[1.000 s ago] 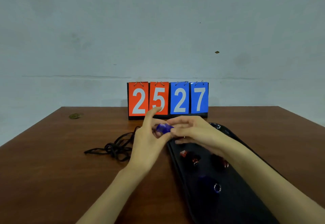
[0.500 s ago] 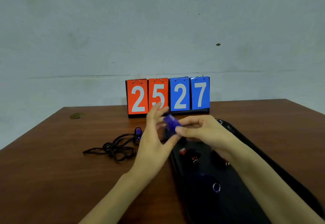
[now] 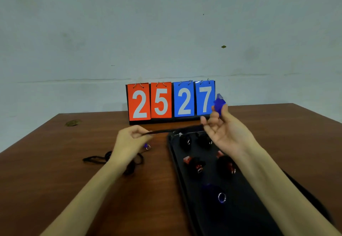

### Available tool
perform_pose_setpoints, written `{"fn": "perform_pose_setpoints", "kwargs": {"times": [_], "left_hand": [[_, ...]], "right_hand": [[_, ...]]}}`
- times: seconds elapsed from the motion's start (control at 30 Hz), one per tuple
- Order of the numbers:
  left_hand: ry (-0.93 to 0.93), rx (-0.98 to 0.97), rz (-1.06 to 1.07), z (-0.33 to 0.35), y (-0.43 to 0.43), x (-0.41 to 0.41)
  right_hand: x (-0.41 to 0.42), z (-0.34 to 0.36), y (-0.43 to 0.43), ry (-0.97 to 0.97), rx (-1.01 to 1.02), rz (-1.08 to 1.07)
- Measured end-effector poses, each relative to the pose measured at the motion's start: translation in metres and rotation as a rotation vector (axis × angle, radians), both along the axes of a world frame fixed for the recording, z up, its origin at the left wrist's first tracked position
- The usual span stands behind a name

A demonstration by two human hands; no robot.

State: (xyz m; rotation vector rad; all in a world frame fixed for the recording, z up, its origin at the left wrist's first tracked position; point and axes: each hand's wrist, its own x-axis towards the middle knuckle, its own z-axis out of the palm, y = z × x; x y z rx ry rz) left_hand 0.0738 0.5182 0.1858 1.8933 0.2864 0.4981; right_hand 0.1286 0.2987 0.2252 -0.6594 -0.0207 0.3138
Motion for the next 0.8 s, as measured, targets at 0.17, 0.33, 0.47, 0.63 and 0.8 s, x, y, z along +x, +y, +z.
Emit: {"fn": "perform_pose_setpoints", "kwargs": {"times": [0.17, 0.33, 0.47, 0.63, 0.8], "left_hand": [[0.056, -0.229, 0.288, -0.006, 0.038, 0.008], [0.18, 0.115, 0.422, -0.013, 0.051, 0.009], [0.154, 0.338, 0.473, -0.015, 0.058, 0.002], [0.221, 0.36, 0.026, -0.011, 0.034, 0.007], [-0.09, -0.21, -0.35, 0.007, -0.011, -0.009]], "right_hand": [[-0.003, -0.006, 0.003, -0.234, -0.559, -0.106], [-0.002, -0.009, 0.002, -0.354, -0.937, -0.405], [-0.001, -0.007, -0.004, -0.379, -0.909, -0.566], [-0.012, -0.008, 0.01, -0.36, -0.663, -0.131], [-0.02, -0.014, 0.016, -0.446, -0.652, 0.107]]}}
